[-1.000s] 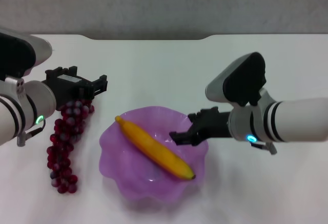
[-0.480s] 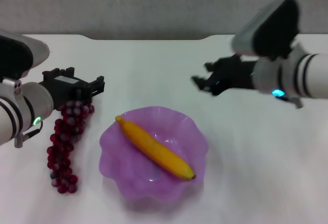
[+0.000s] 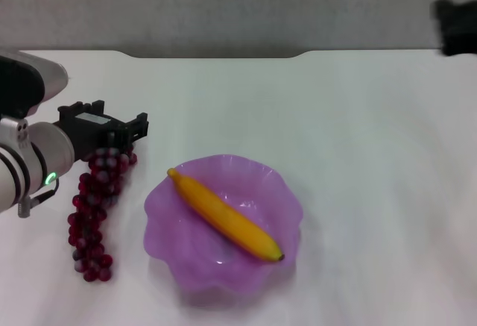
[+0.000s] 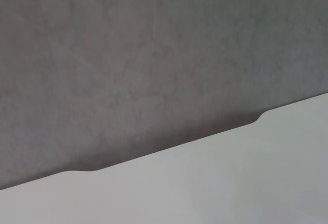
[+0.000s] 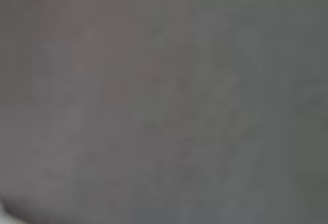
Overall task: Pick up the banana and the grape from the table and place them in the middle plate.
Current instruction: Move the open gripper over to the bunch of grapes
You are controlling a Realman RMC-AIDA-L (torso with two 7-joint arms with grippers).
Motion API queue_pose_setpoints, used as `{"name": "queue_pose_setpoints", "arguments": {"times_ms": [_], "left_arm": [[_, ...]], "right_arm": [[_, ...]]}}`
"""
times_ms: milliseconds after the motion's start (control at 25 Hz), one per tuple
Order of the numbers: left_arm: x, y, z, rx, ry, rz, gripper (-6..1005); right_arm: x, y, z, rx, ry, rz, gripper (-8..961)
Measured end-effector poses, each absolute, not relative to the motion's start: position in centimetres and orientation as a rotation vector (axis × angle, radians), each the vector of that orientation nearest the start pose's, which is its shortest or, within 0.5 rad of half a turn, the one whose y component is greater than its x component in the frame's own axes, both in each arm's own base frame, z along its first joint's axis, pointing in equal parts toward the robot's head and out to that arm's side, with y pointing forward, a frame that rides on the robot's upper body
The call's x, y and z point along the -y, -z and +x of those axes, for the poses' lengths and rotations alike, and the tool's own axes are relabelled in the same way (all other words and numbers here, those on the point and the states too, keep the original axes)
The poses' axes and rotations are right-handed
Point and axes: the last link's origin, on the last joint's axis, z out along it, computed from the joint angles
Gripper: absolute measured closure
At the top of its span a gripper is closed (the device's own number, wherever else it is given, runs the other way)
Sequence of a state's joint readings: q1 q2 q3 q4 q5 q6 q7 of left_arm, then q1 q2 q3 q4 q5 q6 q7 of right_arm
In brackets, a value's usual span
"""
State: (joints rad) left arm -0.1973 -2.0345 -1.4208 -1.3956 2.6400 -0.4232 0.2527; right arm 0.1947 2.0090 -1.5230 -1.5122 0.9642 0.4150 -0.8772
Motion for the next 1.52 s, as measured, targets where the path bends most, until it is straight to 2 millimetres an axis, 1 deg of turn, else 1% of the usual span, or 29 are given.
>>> {"name": "queue_pose_setpoints", "arguments": {"times_ms": [40, 120, 280, 400, 520, 640, 760, 880, 1000, 1120, 1200, 1360, 1520], "left_arm": [[-37.0, -0.8, -22.6, 0.792, 0.238, -1.968, 222], [-37.1, -0.7, -22.8, 0.793, 0.238, -1.964, 222], [-37.1, -0.6, -23.2, 0.796, 0.24, -1.953, 223], [-37.0, -0.6, -23.4, 0.797, 0.239, -1.949, 223], [-36.8, -0.8, -24.0, 0.795, 0.246, -1.927, 223], [-36.5, -1.0, -24.6, 0.792, 0.258, -1.9, 223], [-36.2, -1.2, -25.1, 0.796, 0.26, -1.885, 223], [-36.1, -1.3, -25.2, 0.796, 0.261, -1.882, 223], [-36.0, -1.4, -25.4, 0.796, 0.262, -1.873, 224], [-35.6, -1.3, -25.8, 0.8, 0.266, -1.864, 224], [-35.5, -1.0, -25.6, 0.797, 0.275, -1.868, 224], [-35.5, -0.5, -25.1, 0.787, 0.287, -1.884, 224], [-35.5, -0.2, -25.3, 0.812, 0.275, -1.893, 224]], "right_arm": [[-38.0, -8.7, 20.0, -0.452, -0.378, -1.882, 802], [-36.9, -9.2, 20.8, -0.447, -0.394, -1.801, 847], [-34.7, -9.3, 22.2, -0.424, -0.426, -1.638, 938], [-33.1, -8.5, 23.2, -0.426, -0.428, -1.572, 936], [-31.6, -7.5, 24.8, -0.462, -0.443, -1.497, 936], [-29.6, -6.4, 26.6, -0.507, -0.498, -1.413, 941], [-27.6, -5.6, 27.9, -0.565, -0.605, -1.359, 945], [-25.3, -5.5, 29.8, -0.636, -0.712, -1.298, 948], [-23.1, -5.7, 31.9, -0.666, -0.759, -1.226, 948], [-21.0, -6.0, 34.0, -0.661, -0.727, -1.139, 948], [-19.6, -6.4, 35.0, -0.644, -0.715, -1.064, 948], [-18.4, -6.5, 35.9, -0.617, -0.706, -0.998, 948], [-19.0, -6.0, 35.5, -0.606, -0.702, -1.027, 948]]}}
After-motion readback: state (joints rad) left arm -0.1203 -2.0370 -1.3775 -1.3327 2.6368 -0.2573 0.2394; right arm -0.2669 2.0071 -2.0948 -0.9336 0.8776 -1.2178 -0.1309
